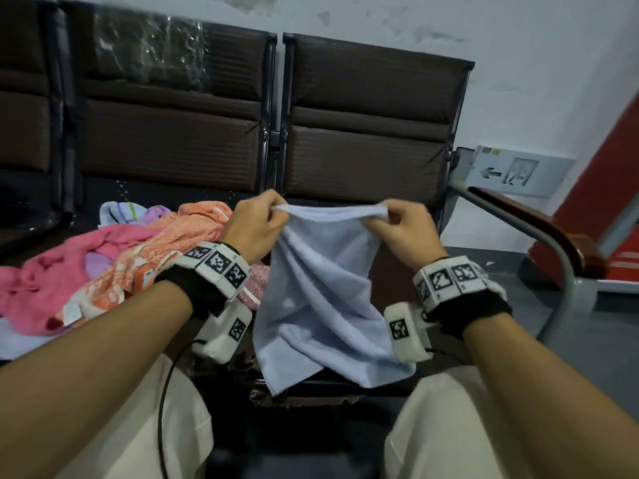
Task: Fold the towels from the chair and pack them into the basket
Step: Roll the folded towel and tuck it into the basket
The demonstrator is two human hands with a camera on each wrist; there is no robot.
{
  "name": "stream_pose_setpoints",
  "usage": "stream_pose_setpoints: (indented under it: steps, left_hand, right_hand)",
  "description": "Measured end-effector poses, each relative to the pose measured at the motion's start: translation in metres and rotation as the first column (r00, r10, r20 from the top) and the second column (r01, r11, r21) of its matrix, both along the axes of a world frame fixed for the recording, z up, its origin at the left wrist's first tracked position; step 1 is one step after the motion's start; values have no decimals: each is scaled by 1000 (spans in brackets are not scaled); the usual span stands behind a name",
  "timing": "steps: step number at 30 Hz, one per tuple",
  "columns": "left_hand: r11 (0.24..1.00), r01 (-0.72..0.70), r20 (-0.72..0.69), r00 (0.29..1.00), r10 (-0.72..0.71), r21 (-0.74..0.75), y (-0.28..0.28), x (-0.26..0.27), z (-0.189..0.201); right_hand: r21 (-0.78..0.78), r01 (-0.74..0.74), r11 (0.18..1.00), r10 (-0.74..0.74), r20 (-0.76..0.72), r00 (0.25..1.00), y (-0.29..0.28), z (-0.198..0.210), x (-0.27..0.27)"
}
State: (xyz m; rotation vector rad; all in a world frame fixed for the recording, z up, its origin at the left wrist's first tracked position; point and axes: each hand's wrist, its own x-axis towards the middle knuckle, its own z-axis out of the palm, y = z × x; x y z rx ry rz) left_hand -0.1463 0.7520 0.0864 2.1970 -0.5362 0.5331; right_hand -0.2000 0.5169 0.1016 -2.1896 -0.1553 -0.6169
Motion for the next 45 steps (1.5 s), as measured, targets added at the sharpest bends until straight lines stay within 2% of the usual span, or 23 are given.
stream_pose_setpoints:
  steps: [3, 7, 9, 12, 14, 20, 23, 27, 31, 34, 40, 45]
  left_hand:
    - [990, -29, 60, 998, 37, -135, -5, 2, 33]
    - [980, -13, 155, 987, 44, -199, -11, 14, 77]
    - [983, -6, 175, 984, 38, -183, -14, 24, 91]
    - [995, -2, 144, 989, 16, -100, -21, 41, 100]
    - [997, 1, 115, 993, 7, -72, -30, 54, 108]
    - [982, 53, 162, 987, -24, -182, -54, 68, 139]
    - [964, 129, 146, 985, -97, -232, -56, 49, 119]
    - [950, 151, -13, 987, -161, -274, -51, 12, 52]
    - [954, 165, -199, 956, -217, -250, -43, -28, -17]
    - [955, 224, -281, 920, -272, -192, -29, -49, -51]
    - [928, 370, -491, 818, -301, 47, -15, -57, -86]
    - [953, 301, -459, 842, -284, -38, -23, -20, -83]
  right_hand:
    - [193, -3, 981, -26, 146, 989, 0, 43, 5]
    - [247, -85, 965, 6, 304, 953, 0, 89, 18]
    - [259, -82, 962, 5, 284, 959, -4, 98, 29]
    - [201, 16, 979, -53, 177, 983, -13, 94, 45]
    - [173, 65, 983, -93, 159, 983, -17, 97, 55]
    - [274, -30, 961, -63, 325, 944, -20, 117, 55]
    - [348, -46, 936, -58, 282, 958, -19, 92, 39]
    - [421, 10, 907, -78, 145, 986, -10, 26, 4]
    - [379, 125, 917, -117, -44, 992, 0, -41, -41]
    - [285, 194, 939, -153, -159, 975, -1, -70, -66]
    - [150, 201, 968, -133, -371, 919, -4, -100, -80]
    - [67, 239, 969, -189, -423, 886, -18, -104, -46]
